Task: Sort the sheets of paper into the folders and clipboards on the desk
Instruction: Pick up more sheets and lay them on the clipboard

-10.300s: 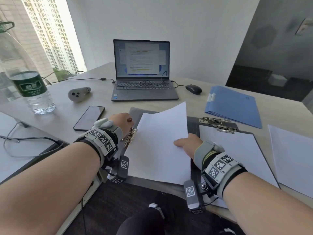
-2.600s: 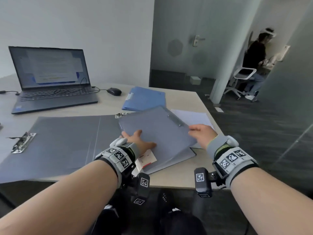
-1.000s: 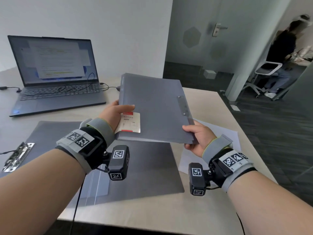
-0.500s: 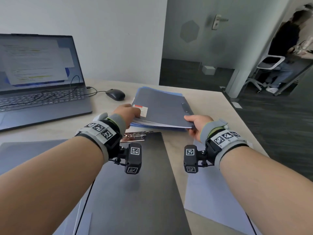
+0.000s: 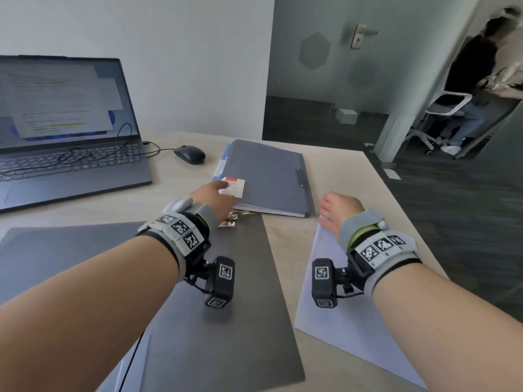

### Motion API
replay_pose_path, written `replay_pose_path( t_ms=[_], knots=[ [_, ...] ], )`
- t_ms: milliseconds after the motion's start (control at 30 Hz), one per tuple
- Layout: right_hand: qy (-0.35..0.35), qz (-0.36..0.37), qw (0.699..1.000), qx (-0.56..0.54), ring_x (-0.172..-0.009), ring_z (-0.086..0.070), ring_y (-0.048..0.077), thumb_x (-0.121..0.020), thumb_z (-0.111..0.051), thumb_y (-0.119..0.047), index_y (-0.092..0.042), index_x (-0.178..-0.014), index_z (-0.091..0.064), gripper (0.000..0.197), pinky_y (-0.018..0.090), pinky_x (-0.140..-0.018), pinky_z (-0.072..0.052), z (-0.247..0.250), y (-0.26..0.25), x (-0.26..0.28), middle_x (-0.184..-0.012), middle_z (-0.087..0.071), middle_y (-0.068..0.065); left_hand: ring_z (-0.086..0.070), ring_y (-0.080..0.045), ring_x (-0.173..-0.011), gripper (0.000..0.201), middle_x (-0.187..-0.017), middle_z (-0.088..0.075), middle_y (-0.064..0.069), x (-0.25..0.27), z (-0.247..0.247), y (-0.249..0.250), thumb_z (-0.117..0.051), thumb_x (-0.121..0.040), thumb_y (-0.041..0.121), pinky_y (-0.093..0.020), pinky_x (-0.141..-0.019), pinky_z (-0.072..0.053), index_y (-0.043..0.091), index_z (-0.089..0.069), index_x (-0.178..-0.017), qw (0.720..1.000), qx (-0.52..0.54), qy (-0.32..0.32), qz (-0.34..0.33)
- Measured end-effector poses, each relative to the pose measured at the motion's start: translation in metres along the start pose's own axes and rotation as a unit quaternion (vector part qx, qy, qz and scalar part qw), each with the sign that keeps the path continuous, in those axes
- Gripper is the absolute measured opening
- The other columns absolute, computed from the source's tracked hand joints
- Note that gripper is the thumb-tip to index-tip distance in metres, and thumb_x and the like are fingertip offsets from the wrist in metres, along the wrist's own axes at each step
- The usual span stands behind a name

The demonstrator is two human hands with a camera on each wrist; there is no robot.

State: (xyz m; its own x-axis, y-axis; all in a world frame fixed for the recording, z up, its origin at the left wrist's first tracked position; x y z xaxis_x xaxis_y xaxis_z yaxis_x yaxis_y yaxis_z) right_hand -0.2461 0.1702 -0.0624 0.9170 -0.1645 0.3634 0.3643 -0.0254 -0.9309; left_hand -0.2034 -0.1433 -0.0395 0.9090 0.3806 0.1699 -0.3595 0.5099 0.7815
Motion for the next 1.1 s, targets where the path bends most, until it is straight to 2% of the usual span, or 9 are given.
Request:
replay_pose_path(
  t_ms=[67,200,333,433,567,767,867,967,1100],
  knots=[
    [0.012,0.000,1.000,0.011,-0.119,-0.060,0.035,-0.093,-0.051,-0.007,0.008,-0.105,-0.059,0.022,0.040,-0.101,-0.045,0.017,0.004,0.016,-0.126,-0.059,0.029,-0.066,-0.028,-0.101,0.053,-0.122,-0.064,0.001,0.029,-0.011,0.014,-0.055,-0.071,0.039,-0.039,-0.090,-0.056,0.045,-0.061,-0.123,0.999,-0.038,-0.021,-0.032],
    [0.058,0.031,0.992,0.108,-0.118,-0.058,0.035,-0.091,-0.055,-0.024,-0.015,-0.097,-0.066,0.016,0.054,-0.104,-0.045,0.064,0.008,0.080,-0.124,-0.064,0.017,-0.060,-0.025,-0.114,0.043,-0.135,-0.056,0.002,0.106,-0.043,0.035,-0.058,-0.088,0.027,-0.030,-0.095,-0.049,0.033,-0.059,-0.131,0.988,-0.092,-0.085,-0.087],
    [0.090,0.021,0.988,0.120,-0.113,-0.052,0.025,-0.094,-0.052,-0.036,-0.019,-0.117,-0.059,0.030,0.046,-0.106,-0.039,0.120,0.026,0.125,-0.122,-0.058,0.000,-0.060,-0.019,-0.101,0.050,-0.136,-0.055,-0.001,0.167,-0.087,0.029,-0.058,-0.090,0.031,-0.022,-0.083,-0.043,0.030,-0.051,-0.140,0.982,-0.088,-0.155,-0.068],
    [0.113,0.022,0.984,0.137,-0.102,-0.048,0.026,-0.096,-0.051,-0.029,-0.015,-0.122,-0.057,0.029,0.034,-0.091,-0.038,0.149,0.034,0.146,-0.112,-0.052,0.004,-0.062,-0.020,-0.109,0.065,-0.137,-0.057,0.003,0.191,-0.112,0.021,-0.056,-0.077,0.049,-0.027,-0.097,-0.046,0.041,-0.046,-0.140,0.975,-0.133,-0.168,-0.051],
    [0.118,0.003,0.985,0.124,-0.102,-0.061,0.033,-0.092,-0.054,-0.024,-0.007,-0.120,-0.059,0.033,0.036,-0.085,-0.043,0.172,0.054,0.165,-0.098,-0.062,0.009,-0.058,-0.019,-0.116,0.073,-0.139,-0.052,0.007,0.203,-0.135,0.014,-0.043,-0.063,0.061,-0.035,-0.102,-0.044,0.052,-0.043,-0.135,0.966,-0.201,-0.159,-0.024],
    [0.115,-0.035,0.987,0.106,-0.095,-0.062,0.033,-0.083,-0.056,-0.037,-0.013,-0.104,-0.057,0.032,0.041,-0.093,-0.048,0.187,0.065,0.179,-0.098,-0.062,0.010,-0.060,-0.020,-0.114,0.075,-0.136,-0.058,0.008,0.216,-0.145,0.024,-0.046,-0.065,0.060,-0.035,-0.101,-0.045,0.048,-0.042,-0.138,0.967,-0.188,-0.170,-0.031],
    [0.119,-0.045,0.987,0.096,-0.071,-0.050,0.028,-0.081,-0.056,-0.036,-0.015,-0.087,-0.057,0.022,0.034,-0.075,-0.042,0.198,0.070,0.174,-0.076,-0.052,0.006,-0.061,-0.028,-0.115,0.066,-0.135,-0.058,-0.002,0.213,-0.143,0.028,-0.054,-0.079,0.046,-0.038,-0.102,-0.047,0.034,-0.043,-0.143,0.975,-0.146,-0.164,-0.021],
    [0.117,-0.057,0.990,0.059,-0.056,-0.038,0.025,-0.071,-0.054,-0.029,-0.020,-0.069,-0.045,0.013,0.030,-0.054,-0.034,0.206,0.077,0.173,-0.069,-0.043,0.004,-0.065,-0.033,-0.076,0.043,-0.099,-0.068,-0.016,0.210,-0.141,0.022,-0.056,-0.081,0.024,-0.036,-0.076,-0.051,0.018,-0.055,-0.124,0.982,-0.107,-0.157,0.018],
    [0.099,-0.053,0.992,0.062,-0.077,-0.054,0.024,-0.083,-0.050,-0.026,-0.011,-0.090,-0.061,0.020,0.030,-0.066,-0.038,0.205,0.077,0.177,-0.096,-0.068,0.016,-0.060,-0.022,-0.052,0.005,-0.076,-0.059,-0.010,0.221,-0.140,0.022,-0.053,-0.092,0.008,-0.019,-0.049,-0.047,0.011,-0.054,-0.088,0.980,-0.058,-0.181,0.050]
  ],
)
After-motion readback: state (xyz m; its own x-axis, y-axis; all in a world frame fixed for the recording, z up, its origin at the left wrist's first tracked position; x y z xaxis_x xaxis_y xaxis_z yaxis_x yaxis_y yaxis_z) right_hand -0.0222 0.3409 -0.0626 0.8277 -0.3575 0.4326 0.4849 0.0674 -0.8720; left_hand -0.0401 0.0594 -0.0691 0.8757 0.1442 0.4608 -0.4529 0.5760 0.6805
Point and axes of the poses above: each hand's wrist, its own x-axis away from the middle knuckle, its own z-axis out of the back of the hand, y = z × x, the point moved 10 cm from there along -x, towards the middle knuckle
